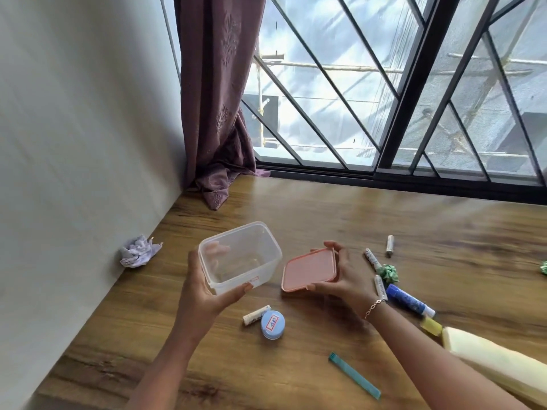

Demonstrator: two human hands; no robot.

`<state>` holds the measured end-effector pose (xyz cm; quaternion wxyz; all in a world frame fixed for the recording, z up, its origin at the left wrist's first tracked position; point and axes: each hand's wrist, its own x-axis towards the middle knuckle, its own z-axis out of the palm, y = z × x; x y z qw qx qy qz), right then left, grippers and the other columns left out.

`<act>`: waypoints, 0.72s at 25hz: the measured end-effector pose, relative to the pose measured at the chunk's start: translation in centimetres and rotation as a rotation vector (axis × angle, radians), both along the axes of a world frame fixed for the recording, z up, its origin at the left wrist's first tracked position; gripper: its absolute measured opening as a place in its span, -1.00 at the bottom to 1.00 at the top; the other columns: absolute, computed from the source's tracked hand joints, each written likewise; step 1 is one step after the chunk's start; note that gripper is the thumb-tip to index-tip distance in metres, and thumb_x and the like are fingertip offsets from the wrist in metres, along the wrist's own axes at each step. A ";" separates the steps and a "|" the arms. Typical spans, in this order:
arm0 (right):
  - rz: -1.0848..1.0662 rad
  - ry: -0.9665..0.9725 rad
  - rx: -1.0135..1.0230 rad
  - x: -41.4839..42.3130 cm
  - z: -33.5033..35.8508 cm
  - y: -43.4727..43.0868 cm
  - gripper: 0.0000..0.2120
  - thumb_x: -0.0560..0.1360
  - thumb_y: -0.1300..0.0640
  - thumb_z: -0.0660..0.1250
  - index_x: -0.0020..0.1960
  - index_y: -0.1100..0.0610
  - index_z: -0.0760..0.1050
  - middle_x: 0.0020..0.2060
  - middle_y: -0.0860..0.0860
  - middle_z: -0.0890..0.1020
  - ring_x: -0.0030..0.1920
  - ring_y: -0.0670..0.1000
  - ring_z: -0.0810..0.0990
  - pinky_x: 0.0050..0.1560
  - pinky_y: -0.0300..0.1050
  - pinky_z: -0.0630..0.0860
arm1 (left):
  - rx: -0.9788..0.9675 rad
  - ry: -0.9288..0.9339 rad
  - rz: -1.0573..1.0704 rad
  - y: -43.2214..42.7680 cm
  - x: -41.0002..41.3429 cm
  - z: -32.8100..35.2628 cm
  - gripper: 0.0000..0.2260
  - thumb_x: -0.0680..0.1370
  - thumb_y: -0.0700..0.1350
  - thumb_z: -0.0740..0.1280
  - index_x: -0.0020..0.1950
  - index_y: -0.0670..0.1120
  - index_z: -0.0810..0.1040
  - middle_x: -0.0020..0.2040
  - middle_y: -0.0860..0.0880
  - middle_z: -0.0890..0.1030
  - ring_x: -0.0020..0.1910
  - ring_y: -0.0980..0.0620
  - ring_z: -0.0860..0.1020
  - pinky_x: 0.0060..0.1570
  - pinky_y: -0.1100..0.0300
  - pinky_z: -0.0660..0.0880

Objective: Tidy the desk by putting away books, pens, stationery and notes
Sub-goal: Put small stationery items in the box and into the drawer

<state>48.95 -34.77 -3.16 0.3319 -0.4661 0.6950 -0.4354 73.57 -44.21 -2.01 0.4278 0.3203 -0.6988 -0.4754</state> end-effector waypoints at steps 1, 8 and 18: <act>0.013 0.085 0.035 -0.1 0.1 0.1 -0.06 0.09 0.06 0.60 0.31 0.12 0.16 0.10 -0.03 0.44 -0.02 -0.34 0.41 -0.09 -0.64 0.29 | 0.008 -0.002 -0.009 0.0 -0.2 -0.2 -0.36 0.15 0.07 0.53 0.16 0.21 0.34 0.19 0.06 0.52 0.22 0.19 0.47 0.15 0.45 0.39; 0.077 0.491 0.210 -0.7 -0.4 0.5 -0.03 0.17 -0.09 0.58 0.40 0.12 0.14 0.27 0.02 0.39 0.28 0.01 0.38 0.15 -0.30 0.23 | 0.026 -0.036 -0.041 0.2 -1.3 -0.5 -0.38 0.15 0.07 0.52 0.12 0.30 0.32 0.20 0.09 0.50 0.22 0.23 0.46 0.18 0.36 0.42; -0.019 0.687 0.323 -1.3 1.1 2.2 -0.39 0.37 -0.08 0.42 0.32 0.13 0.34 0.28 0.07 0.40 0.28 0.10 0.43 0.22 -0.11 0.35 | 0.086 -0.029 -0.116 2.1 -3.5 -0.6 -0.31 0.13 0.05 0.53 0.17 0.17 0.30 0.22 0.11 0.49 0.17 0.27 0.49 0.06 0.38 0.48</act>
